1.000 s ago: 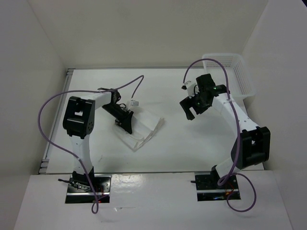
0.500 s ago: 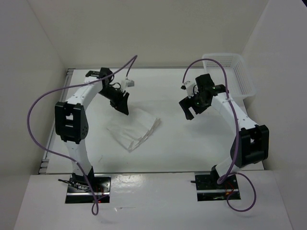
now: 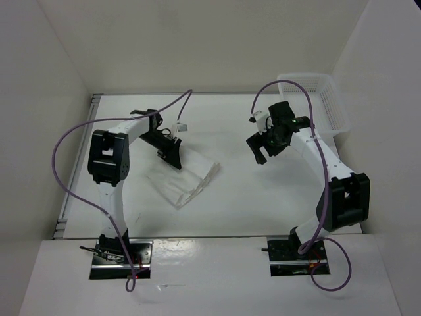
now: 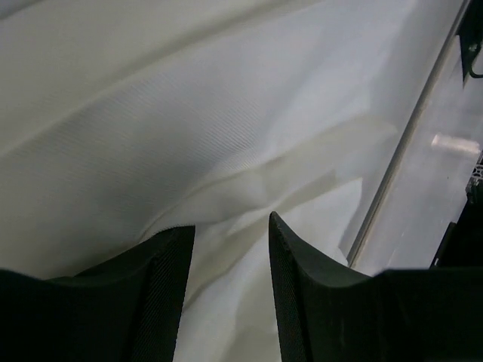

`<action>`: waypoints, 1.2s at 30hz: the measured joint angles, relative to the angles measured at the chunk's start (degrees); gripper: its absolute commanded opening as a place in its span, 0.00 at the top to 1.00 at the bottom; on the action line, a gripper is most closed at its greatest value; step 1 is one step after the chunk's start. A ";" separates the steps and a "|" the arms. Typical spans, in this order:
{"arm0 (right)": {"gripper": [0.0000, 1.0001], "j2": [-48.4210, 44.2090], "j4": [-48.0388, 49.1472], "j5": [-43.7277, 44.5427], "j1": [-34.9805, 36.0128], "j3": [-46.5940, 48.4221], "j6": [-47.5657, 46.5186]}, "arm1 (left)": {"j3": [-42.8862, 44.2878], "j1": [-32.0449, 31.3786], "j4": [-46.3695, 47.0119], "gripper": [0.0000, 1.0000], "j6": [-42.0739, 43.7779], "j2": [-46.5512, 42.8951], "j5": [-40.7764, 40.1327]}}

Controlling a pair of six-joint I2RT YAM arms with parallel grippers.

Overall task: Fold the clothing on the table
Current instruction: Fold the skirt

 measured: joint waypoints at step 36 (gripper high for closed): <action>0.01 -1.84 0.57 0.90 -6.29 -0.87 0.24 | 9.62 -16.76 6.99 0.33 -10.16 -6.03 -3.54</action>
